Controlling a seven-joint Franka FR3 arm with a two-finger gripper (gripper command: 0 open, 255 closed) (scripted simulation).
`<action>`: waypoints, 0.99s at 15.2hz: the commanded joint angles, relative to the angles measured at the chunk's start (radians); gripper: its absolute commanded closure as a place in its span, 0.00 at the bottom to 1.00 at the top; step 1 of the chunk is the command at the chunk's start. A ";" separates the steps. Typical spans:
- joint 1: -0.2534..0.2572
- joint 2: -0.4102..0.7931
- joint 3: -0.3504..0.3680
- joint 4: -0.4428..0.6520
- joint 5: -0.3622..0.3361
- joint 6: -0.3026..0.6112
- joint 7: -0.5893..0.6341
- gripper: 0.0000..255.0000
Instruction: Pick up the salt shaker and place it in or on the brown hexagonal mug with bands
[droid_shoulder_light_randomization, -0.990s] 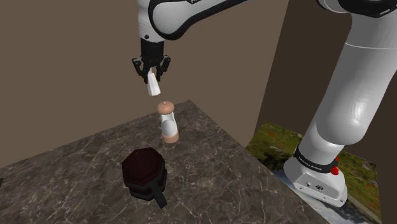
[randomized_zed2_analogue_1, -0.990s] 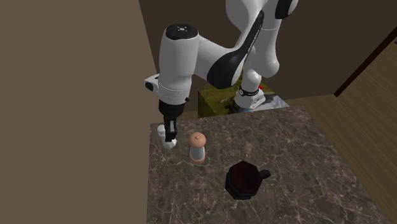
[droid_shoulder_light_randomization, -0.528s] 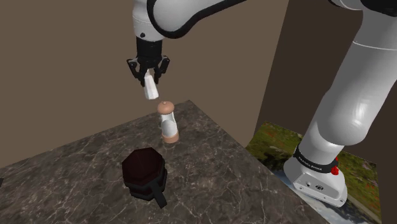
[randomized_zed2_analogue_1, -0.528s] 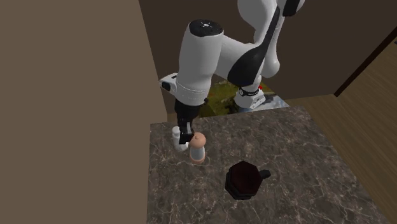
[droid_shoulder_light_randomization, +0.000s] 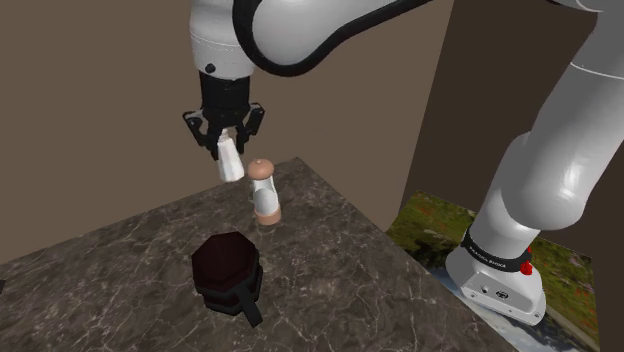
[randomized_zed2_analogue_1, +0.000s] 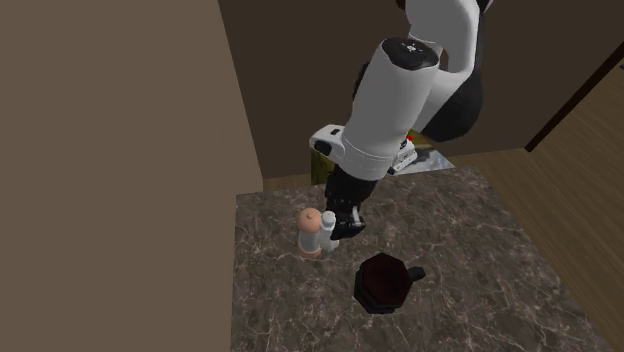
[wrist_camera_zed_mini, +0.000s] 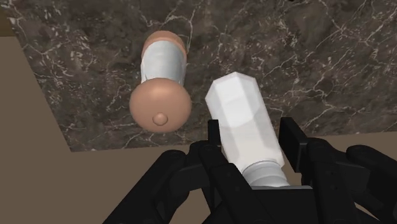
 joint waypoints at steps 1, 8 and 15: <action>0.020 -0.013 0.023 -0.002 -0.002 -0.013 0.044 1.00; 0.090 -0.021 0.116 0.012 -0.030 -0.055 0.217 1.00; 0.134 0.009 0.179 0.013 -0.073 -0.051 0.341 1.00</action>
